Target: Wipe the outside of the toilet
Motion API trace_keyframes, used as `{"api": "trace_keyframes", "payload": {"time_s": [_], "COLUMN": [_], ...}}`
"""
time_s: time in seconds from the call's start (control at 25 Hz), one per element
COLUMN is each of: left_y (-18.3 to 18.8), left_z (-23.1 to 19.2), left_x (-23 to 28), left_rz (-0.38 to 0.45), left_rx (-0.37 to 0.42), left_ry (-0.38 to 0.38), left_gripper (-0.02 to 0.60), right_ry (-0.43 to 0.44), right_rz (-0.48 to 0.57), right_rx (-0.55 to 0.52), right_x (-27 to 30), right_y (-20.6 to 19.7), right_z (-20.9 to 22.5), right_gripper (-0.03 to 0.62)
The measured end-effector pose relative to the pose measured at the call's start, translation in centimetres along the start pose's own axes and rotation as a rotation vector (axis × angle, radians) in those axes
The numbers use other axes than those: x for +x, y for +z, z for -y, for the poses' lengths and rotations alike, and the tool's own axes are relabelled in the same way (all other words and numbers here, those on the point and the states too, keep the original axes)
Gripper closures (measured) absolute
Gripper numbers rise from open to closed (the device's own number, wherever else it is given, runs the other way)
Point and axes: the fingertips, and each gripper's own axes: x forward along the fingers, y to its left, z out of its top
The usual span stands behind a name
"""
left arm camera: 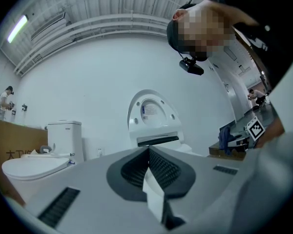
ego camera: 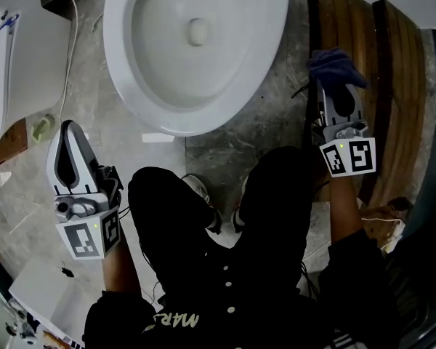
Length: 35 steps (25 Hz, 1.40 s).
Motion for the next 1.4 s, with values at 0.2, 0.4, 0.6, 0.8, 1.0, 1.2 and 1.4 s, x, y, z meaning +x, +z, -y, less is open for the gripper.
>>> {"api": "trace_keyframes", "payload": {"time_s": [0.2,0.4,0.6,0.8,1.0,1.2,1.4], "left_y": [-2.3,-4.2,-5.5,-7.5,-9.0,-10.1,-9.4], "left_z": [0.8,0.5,0.8,0.6,1.5,2.1,3.4], "left_x": [0.4,-0.3,-0.5,-0.2,-0.2,-0.5,-0.6], "left_rz": [0.019,0.019,0.001,-0.024,-0.004,0.024,0.07], "left_rx": [0.056,0.059,0.089,0.084,0.079,0.089,0.134], "left_ry": [-0.046,-0.05,-0.04,-0.01,-0.066,-0.13,-0.183], "left_gripper": [0.571,0.571,0.571,0.571,0.571,0.571,0.571], "right_ry": [0.034,0.046,0.07,0.101,0.138,0.168,0.166], "right_rz": [0.021,0.028,0.019,0.031,0.06,0.085,0.09], "right_rx": [-0.006,0.004,-0.007,-0.024,-0.035,-0.028,-0.063], "right_x": [0.7,0.9,1.5,2.1,2.5,2.5,2.7], "right_y": [-2.0,-3.9,-5.3,-6.7,-7.8,-8.5,-8.5], "right_z": [-0.7,-1.1,-1.9,-3.0,-4.7,-5.9,-6.4], "right_gripper": [0.551,0.551,0.551,0.551,0.551,0.551,0.551]}}
